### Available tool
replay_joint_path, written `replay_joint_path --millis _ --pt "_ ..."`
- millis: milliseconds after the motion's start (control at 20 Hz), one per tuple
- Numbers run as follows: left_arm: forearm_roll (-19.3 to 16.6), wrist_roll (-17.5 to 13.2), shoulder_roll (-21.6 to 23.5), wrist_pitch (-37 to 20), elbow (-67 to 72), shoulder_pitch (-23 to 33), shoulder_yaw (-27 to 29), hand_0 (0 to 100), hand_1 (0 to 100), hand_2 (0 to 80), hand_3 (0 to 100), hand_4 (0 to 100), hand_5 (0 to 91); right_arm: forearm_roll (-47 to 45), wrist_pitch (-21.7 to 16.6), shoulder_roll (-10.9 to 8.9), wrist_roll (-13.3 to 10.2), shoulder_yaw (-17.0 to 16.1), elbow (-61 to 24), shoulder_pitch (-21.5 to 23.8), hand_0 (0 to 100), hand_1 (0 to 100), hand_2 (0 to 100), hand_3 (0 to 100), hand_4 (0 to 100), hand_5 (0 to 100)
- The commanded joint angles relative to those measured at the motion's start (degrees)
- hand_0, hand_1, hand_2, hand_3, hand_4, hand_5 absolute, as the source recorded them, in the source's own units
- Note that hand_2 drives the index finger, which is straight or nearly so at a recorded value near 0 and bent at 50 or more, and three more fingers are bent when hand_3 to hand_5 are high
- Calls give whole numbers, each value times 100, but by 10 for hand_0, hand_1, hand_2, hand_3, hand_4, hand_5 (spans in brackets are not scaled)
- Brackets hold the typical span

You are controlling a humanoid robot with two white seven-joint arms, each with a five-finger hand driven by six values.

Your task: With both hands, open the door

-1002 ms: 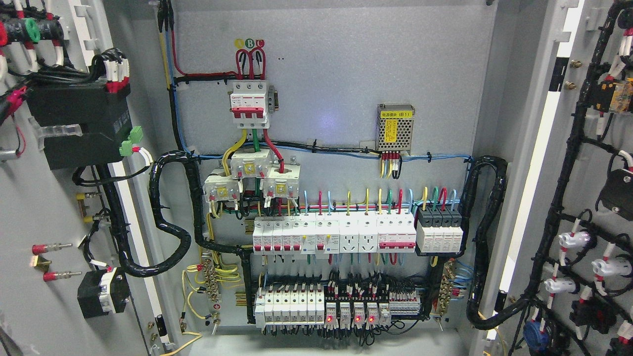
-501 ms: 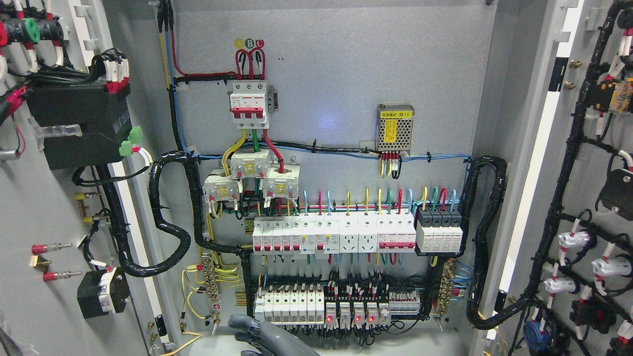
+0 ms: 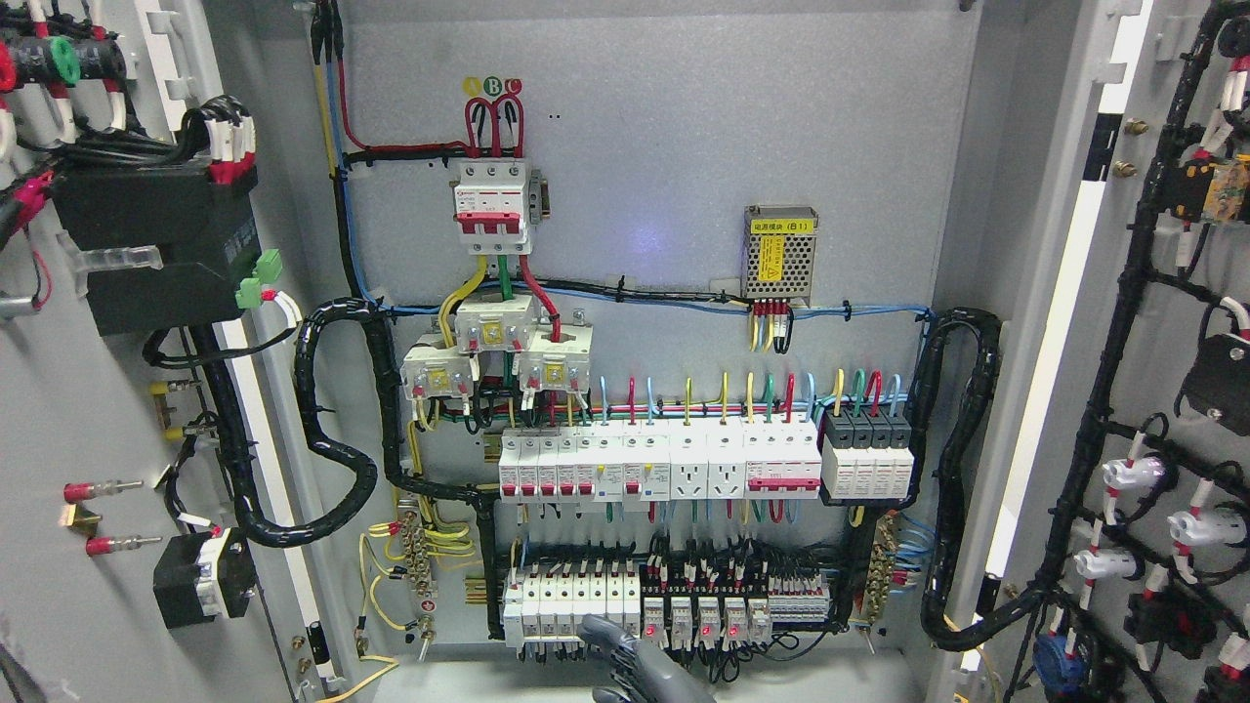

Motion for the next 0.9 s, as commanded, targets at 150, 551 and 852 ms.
replay_joint_path --millis 150,551,852 --pt "-176 -7 58 -58 -735 306 -26 0 0 0 0 0 0 0 -651 -446 8 -581 -865 749 191 0 0 0 0 0" --pt "253 -16 575 -216 -4653 1598 -1755 0 0 0 0 0 0 0 -1266 -446 16 -959 -865 1039 191 0 0 0 0 0" --pt "694 -7 1683 -172 -7721 2301 -2943 0 0 0 0 0 0 17 -2216 -446 25 -1003 -865 1487 191 0 0 0 0 0"
